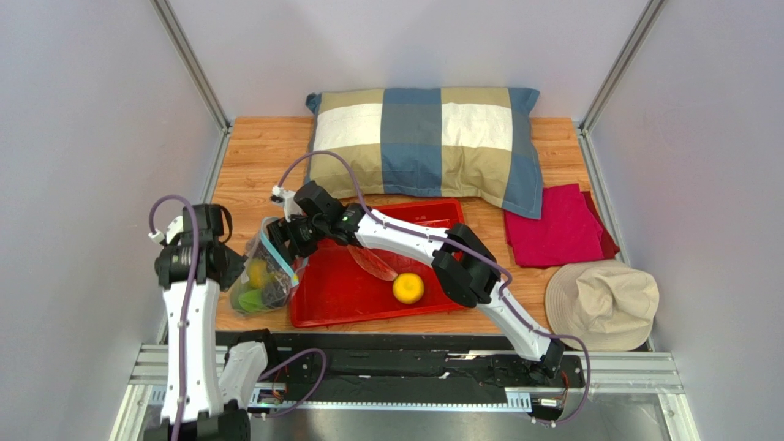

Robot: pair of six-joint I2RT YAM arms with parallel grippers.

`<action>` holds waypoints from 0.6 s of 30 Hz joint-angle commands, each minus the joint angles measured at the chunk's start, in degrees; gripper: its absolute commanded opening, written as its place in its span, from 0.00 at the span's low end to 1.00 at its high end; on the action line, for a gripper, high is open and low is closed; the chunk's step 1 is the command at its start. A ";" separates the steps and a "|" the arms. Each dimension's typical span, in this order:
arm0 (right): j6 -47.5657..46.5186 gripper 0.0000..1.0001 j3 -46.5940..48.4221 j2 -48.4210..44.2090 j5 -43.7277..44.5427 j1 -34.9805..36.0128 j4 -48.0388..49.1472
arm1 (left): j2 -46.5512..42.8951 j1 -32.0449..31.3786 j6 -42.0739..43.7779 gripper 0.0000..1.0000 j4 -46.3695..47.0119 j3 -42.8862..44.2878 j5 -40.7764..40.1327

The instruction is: Open the zip-top bag and remove the fake food

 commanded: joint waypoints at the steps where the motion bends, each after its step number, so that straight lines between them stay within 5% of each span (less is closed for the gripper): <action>1: -1.79 0.71 3.16 -0.94 1.05 -0.82 -0.30 | 5.92 6.53 5.13 0.02 8.37 -4.83 6.77; 6: -4.15 0.66 4.39 -0.76 -3.53 -0.73 -1.70 | 10.77 7.78 9.43 0.00 10.49 -4.40 15.46; 12: -5.75 0.67 6.41 -1.46 -2.39 -1.25 -7.93 | 0.66 7.69 10.76 0.09 4.00 0.24 13.64; 15: -4.08 0.66 7.73 -1.46 -1.86 -1.60 -11.02 | -1.36 7.69 11.38 0.26 3.63 3.50 15.47; 16: -3.03 0.66 7.56 -1.81 -1.78 -1.61 -11.63 | -1.97 7.69 11.90 0.43 4.25 4.47 17.22; 18: -1.28 0.66 5.99 -2.51 -1.25 -1.78 -11.64 | -3.56 7.69 13.39 0.55 5.30 7.63 21.60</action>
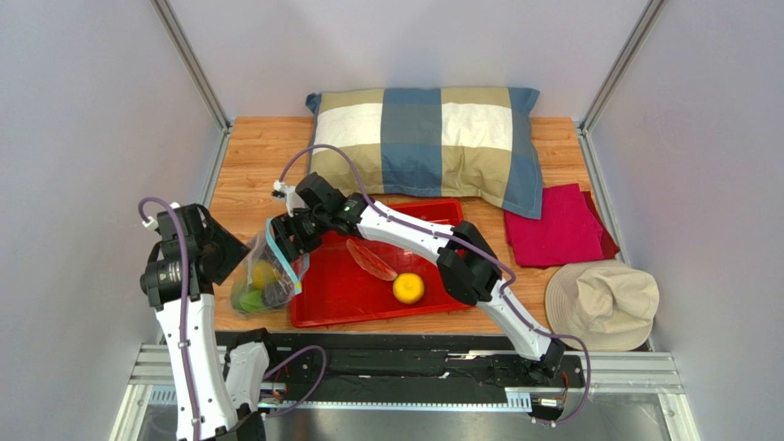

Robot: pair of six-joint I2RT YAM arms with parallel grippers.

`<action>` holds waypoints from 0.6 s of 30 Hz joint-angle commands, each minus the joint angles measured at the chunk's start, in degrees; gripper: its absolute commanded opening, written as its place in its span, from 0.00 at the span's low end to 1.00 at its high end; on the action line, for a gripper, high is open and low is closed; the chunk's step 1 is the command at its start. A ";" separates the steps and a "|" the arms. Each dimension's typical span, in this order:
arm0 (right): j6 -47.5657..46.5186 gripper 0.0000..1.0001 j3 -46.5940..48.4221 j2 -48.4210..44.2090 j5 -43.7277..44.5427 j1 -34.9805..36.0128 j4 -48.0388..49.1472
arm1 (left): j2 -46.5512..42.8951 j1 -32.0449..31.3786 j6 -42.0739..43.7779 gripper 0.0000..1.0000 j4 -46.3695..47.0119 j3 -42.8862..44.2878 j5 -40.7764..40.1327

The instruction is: Open the zip-top bag and remove the fake food

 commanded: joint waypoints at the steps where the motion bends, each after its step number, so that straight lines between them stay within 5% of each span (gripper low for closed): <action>1: 4.51 0.65 0.36 -3.21 0.72 -0.97 -1.89 | -2.71 0.30 3.76 0.66 1.52 6.20 9.52; 5: 10.76 0.61 -2.98 -4.62 -1.82 -1.50 2.76 | -2.46 0.04 7.71 0.74 9.35 4.02 25.59; 18: 18.60 0.50 -9.31 -12.53 -4.55 -4.66 3.74 | 7.47 -8.22 12.11 0.71 8.83 6.46 16.50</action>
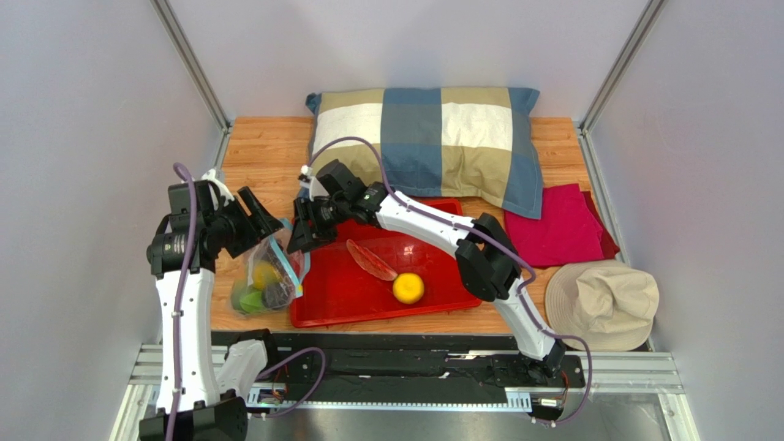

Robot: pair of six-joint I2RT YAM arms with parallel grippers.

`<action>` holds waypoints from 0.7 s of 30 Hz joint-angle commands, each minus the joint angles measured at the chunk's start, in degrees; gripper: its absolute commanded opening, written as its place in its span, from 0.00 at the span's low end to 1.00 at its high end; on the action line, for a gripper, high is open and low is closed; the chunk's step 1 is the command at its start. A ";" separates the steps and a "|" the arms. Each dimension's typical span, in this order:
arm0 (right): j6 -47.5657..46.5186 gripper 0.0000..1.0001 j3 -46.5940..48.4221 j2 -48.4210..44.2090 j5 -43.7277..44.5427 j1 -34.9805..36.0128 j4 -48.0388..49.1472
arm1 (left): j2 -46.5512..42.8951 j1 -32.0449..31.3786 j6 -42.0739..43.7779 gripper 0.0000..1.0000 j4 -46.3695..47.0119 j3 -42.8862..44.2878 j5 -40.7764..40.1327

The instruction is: Open the zip-top bag and remove the fake food

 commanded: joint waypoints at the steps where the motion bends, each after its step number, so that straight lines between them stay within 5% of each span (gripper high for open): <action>1: 2.65 0.50 -0.48 -6.02 -2.39 -1.10 3.08 | 4.37 -3.21 2.98 0.71 -1.27 2.49 -4.80; 5: 3.61 0.50 0.04 -5.76 -2.65 -1.10 3.44 | 6.93 -4.81 3.68 0.66 -3.21 3.81 -8.84; 8: 5.45 0.50 0.39 -4.80 -3.53 -0.93 4.40 | 7.02 -4.72 3.94 0.50 -2.95 4.51 -9.38; 10: 7.29 0.50 1.01 -3.75 -4.15 -0.58 5.89 | 7.81 -4.81 4.29 0.19 -2.86 4.95 -8.95; 12: 8.88 0.49 2.76 -2.60 -5.46 0.12 7.03 | 8.60 -4.81 4.30 0.00 -2.78 5.83 -5.79; 17: 10.91 0.44 5.75 0.03 -6.52 2.67 8.36 | 6.50 -4.72 -0.09 0.00 2.40 4.87 1.94; 21: 11.87 0.36 1.99 -0.31 -5.03 3.73 11.42 | 4.65 -4.81 -1.33 0.00 2.51 5.74 -0.05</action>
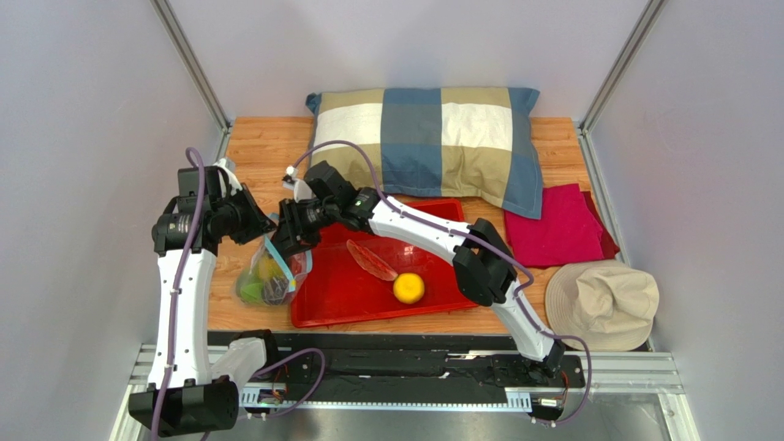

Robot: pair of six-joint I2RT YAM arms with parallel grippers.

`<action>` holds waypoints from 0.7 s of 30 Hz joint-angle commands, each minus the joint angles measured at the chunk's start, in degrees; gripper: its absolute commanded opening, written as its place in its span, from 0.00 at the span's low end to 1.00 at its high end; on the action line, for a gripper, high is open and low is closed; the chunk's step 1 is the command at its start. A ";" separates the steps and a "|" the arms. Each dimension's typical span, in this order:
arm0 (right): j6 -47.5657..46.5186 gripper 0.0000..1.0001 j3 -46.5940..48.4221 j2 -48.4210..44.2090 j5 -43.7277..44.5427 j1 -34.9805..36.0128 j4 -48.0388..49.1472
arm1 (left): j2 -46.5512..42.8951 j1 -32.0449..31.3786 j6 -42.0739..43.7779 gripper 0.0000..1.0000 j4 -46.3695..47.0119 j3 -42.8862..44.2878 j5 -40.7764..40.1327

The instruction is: Open the zip-top bag and remove the fake food

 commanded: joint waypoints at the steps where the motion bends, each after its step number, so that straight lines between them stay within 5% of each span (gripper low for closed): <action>1: 2.39 0.36 -2.15 0.26 -0.03 1.61 5.58 | -3.15 -0.28 -2.51 0.00 2.87 2.42 1.23; 11: -10.43 0.44 2.23 5.70 -3.54 2.40 0.75 | -1.05 -0.20 -0.75 0.00 3.31 4.88 -0.01; 21: -20.02 0.69 3.82 8.87 -3.19 4.86 -3.04 | -0.87 -0.11 -1.98 0.00 3.92 3.40 -2.30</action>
